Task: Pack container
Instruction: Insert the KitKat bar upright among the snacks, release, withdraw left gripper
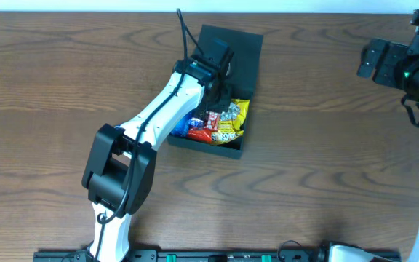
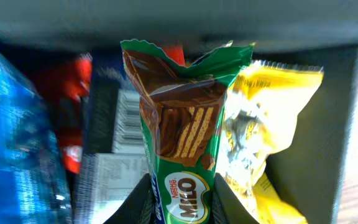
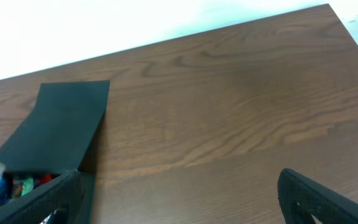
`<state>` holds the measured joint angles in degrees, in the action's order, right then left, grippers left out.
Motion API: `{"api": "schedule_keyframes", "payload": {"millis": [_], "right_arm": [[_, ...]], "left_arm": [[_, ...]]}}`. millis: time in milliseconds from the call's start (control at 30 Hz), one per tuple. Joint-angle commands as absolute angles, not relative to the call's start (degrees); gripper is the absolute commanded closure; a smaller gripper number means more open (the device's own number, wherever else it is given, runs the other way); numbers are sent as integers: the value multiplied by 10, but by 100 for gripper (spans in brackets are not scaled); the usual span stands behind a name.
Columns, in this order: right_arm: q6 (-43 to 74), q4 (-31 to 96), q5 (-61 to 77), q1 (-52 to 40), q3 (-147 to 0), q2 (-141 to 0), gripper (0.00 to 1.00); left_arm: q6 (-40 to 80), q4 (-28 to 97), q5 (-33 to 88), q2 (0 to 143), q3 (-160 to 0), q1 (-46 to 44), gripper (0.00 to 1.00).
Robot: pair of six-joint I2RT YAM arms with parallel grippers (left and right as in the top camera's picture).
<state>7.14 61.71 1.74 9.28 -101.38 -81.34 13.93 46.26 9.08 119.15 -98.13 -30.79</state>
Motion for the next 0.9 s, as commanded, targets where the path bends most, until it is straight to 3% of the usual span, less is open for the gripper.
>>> {"api": "schedule_keyframes", "payload": {"millis": [0, 133, 167, 200, 233, 333, 367, 500, 633, 733, 800, 833, 867], "right_arm": [[65, 618, 20, 97, -1015, -804, 1], [65, 617, 20, 97, -1015, -804, 1], [65, 617, 20, 97, -1015, -804, 1], [65, 617, 20, 97, -1015, -804, 1], [65, 617, 20, 97, -1015, -804, 1], [65, 617, 20, 97, -1015, -804, 1], [65, 617, 20, 97, -1015, -804, 1], [66, 617, 20, 97, -1015, -804, 1], [65, 618, 20, 97, -1015, -804, 1], [65, 624, 20, 97, -1015, -806, 1], [66, 628, 20, 97, -1014, -811, 2], [65, 632, 24, 97, -1014, -816, 7], [65, 636, 32, 97, -1013, -822, 21]], "left_arm": [[141, 472, 70, 1199, -994, -304, 76], [121, 480, 71, 1199, -994, -304, 78], [119, 481, 71, 1199, -994, -304, 71], [117, 480, 71, 1199, -994, -304, 53], [115, 480, 71, 1199, -995, -304, 46], [101, 484, 71, 1199, -1001, -304, 37], [94, 487, 71, 1199, -1006, -304, 30], [72, 515, 70, 1199, -1046, -304, 30], [72, 546, 68, 1199, -1108, -299, 40], [73, 577, 35, 1199, -1164, -291, 57], [74, 598, -19, 1199, -1194, -282, 75], [77, 604, -51, 1199, -1203, -274, 91], [81, 607, -72, 1199, -1206, -265, 94]]}}
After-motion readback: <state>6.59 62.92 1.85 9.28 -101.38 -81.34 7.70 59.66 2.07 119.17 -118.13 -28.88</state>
